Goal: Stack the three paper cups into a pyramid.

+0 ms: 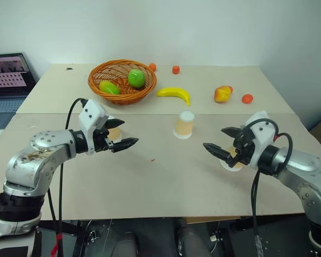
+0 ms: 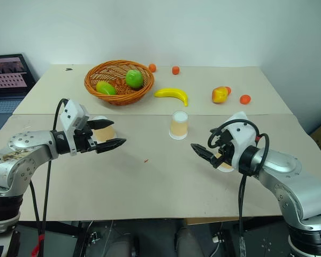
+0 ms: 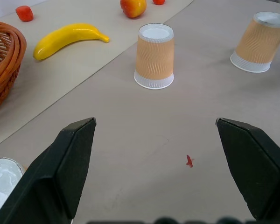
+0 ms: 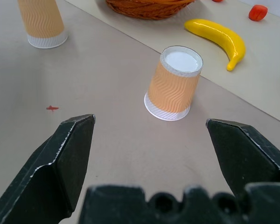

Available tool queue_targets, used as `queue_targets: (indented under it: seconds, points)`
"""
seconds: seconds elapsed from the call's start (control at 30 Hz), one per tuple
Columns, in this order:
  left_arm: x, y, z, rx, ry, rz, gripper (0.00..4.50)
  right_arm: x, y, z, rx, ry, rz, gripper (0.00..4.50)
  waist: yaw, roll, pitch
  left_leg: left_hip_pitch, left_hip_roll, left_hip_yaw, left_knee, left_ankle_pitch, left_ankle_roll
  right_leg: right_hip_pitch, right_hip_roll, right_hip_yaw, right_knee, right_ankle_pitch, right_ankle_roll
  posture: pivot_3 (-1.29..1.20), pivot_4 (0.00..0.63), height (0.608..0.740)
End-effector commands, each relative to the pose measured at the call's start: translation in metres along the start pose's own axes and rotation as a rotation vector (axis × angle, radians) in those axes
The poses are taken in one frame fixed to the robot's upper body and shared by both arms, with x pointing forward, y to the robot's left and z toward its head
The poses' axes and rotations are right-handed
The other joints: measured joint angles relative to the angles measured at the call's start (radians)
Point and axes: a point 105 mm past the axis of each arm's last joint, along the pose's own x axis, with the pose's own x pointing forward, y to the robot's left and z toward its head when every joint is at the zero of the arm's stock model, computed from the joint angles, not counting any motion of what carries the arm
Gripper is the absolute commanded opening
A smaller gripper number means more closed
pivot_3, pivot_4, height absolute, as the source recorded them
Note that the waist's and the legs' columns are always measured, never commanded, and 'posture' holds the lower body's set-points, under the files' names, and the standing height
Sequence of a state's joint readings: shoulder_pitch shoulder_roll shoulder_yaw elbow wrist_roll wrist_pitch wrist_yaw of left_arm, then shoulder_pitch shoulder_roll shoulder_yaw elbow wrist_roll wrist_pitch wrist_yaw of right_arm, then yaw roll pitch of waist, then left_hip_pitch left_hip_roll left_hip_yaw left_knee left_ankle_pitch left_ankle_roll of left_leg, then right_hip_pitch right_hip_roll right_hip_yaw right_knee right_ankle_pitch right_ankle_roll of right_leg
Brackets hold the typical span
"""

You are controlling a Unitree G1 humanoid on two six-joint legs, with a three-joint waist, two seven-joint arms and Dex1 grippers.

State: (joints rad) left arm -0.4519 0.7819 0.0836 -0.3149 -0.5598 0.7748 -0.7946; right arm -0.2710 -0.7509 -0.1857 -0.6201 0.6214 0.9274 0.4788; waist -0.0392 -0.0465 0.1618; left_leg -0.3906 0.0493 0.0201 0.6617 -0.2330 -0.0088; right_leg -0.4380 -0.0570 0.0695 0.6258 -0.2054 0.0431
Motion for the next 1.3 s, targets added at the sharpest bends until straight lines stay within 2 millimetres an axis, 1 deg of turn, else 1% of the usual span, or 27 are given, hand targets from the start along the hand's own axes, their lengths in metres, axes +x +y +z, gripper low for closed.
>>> queue_targets:
  seconds: [0.03,0.17,0.27,0.4,0.47,0.53,0.7,0.77,0.8,0.87,0.97,1.03,1.1,1.13,1.2,1.27,1.3]
  points:
    - [-0.003,0.008,0.009,0.009,-0.063,0.052,4.39,-0.003,-0.005,0.01,-0.025,-0.065,-0.052,4.5,0.0,0.0,0.0,0.0,0.0,0.0,0.0,0.0,0.0,0.0,0.0,0.0,0.0,0.0,0.0,0.0,0.15,0.735]
    - [-0.001,0.016,0.011,-0.033,-0.106,0.085,4.39,-0.001,0.002,0.006,0.004,-0.075,-0.06,4.5,0.001,0.0,0.0,0.0,0.0,0.0,0.0,0.0,0.0,0.0,0.0,0.0,0.001,0.0,0.0,0.0,0.15,0.735]
    - [-0.005,0.022,0.017,-0.071,-0.147,0.105,4.39,0.001,0.003,0.007,0.022,-0.073,-0.077,4.5,-0.002,0.0,0.0,0.0,0.0,0.0,0.0,0.0,0.0,0.0,0.0,0.0,0.0,0.0,0.0,0.0,0.15,0.735]
    - [-0.003,0.022,0.019,-0.088,-0.161,0.108,4.39,0.006,0.0,0.012,0.009,-0.053,-0.107,4.5,-0.002,0.0,0.0,0.0,0.0,0.0,0.0,0.0,0.0,0.0,0.0,0.0,0.001,0.0,0.0,0.0,0.15,0.735]
    - [-0.001,0.02,0.018,-0.1,-0.156,0.106,4.39,0.009,-0.005,0.015,0.001,-0.047,-0.136,4.5,-0.001,0.0,0.0,0.0,0.0,0.0,0.0,0.0,0.0,0.0,0.0,0.0,0.001,0.0,0.0,0.0,0.15,0.735]
    - [0.001,0.018,0.016,-0.116,-0.152,0.105,4.39,0.016,-0.015,0.02,-0.007,-0.047,-0.185,4.5,-0.002,0.0,0.0,0.0,0.0,0.0,0.0,0.0,0.0,0.0,0.0,0.0,0.001,0.0,0.0,0.0,0.15,0.735]
    - [0.007,0.014,0.016,-0.147,-0.158,0.11,4.39,0.034,-0.032,0.039,-0.027,-0.081,-0.25,4.5,-0.003,0.0,0.0,0.0,0.0,0.0,0.0,0.0,0.0,0.0,0.0,0.0,0.001,0.0,0.0,0.0,0.15,0.735]
    - [0.008,0.01,0.017,-0.151,-0.165,0.103,4.39,0.036,-0.036,0.049,-0.033,-0.105,-0.256,4.5,-0.003,0.0,0.0,0.0,0.0,-0.001,0.0,0.0,0.0,0.0,0.0,0.0,0.001,0.001,-0.001,0.0,0.15,0.735]
    - [0.008,0.009,0.017,-0.152,-0.166,0.101,4.39,0.037,-0.037,0.051,-0.034,-0.11,-0.255,4.5,-0.003,0.0,0.0,0.0,0.0,-0.001,0.0,0.0,0.0,0.0,0.0,0.0,0.0,0.003,-0.004,0.0,0.15,0.735]
    - [0.006,0.009,0.013,-0.177,-0.163,0.111,4.39,0.013,-0.047,0.055,-0.03,-0.123,-0.251,4.5,0.0,0.0,0.0,-0.001,0.0,-0.001,0.0,0.0,0.0,0.0,0.0,0.0,0.0,0.004,-0.006,0.0,0.15,0.735]
    - [0.009,0.003,0.007,-0.2,-0.148,0.085,4.39,-0.016,-0.054,0.061,-0.016,-0.136,-0.231,4.5,0.012,0.0,0.0,-0.005,-0.002,-0.004,0.0,0.0,0.0,-0.001,-0.001,0.0,-0.001,0.003,-0.005,0.0,0.15,0.735]
    - [0.011,0.0,0.005,-0.211,-0.144,0.068,4.39,-0.027,-0.054,0.062,-0.011,-0.131,-0.224,4.5,0.019,0.0,0.0,-0.007,-0.003,-0.004,0.0,0.0,0.0,-0.002,-0.001,0.0,-0.003,0.003,-0.005,0.0,0.15,0.735]
    - [0.015,-0.005,0.001,-0.238,-0.141,0.046,4.39,-0.04,-0.051,0.063,-0.033,-0.113,-0.204,4.5,0.021,0.0,0.0,-0.007,-0.003,-0.005,0.0,0.0,0.0,-0.002,-0.001,0.0,-0.003,0.003,-0.005,0.0,0.15,0.735]
    - [0.017,-0.009,-0.001,-0.254,-0.131,0.023,4.39,-0.048,-0.049,0.061,-0.041,-0.099,-0.199,4.5,0.022,0.0,0.0,-0.007,-0.003,-0.005,0.0,0.0,0.0,-0.001,-0.001,-0.001,-0.003,0.003,-0.005,0.0,0.15,0.735]
    - [0.017,-0.02,-0.005,-0.258,-0.116,-0.033,4.39,-0.059,-0.045,0.05,-0.092,-0.078,-0.203,4.5,0.023,0.0,0.0,-0.006,-0.003,-0.005,0.0,0.0,0.0,-0.001,-0.001,-0.001,-0.002,0.002,-0.005,0.0,0.15,0.735]
    - [0.016,-0.022,-0.004,-0.261,-0.122,-0.06,4.39,-0.067,-0.043,0.035,-0.053,-0.101,-0.221,4.5,0.024,0.0,0.0,-0.006,-0.003,-0.006,0.0,0.0,0.0,-0.001,0.0,-0.001,-0.002,0.002,-0.005,0.0,0.15,0.735]
    - [0.018,-0.022,-0.003,-0.268,-0.129,-0.063,4.39,-0.072,-0.043,0.024,-0.052,-0.093,-0.24,4.5,0.024,0.0,0.0,-0.006,-0.003,-0.006,0.0,0.0,0.0,0.0,0.0,-0.001,-0.002,0.001,-0.004,0.0,0.15,0.735]
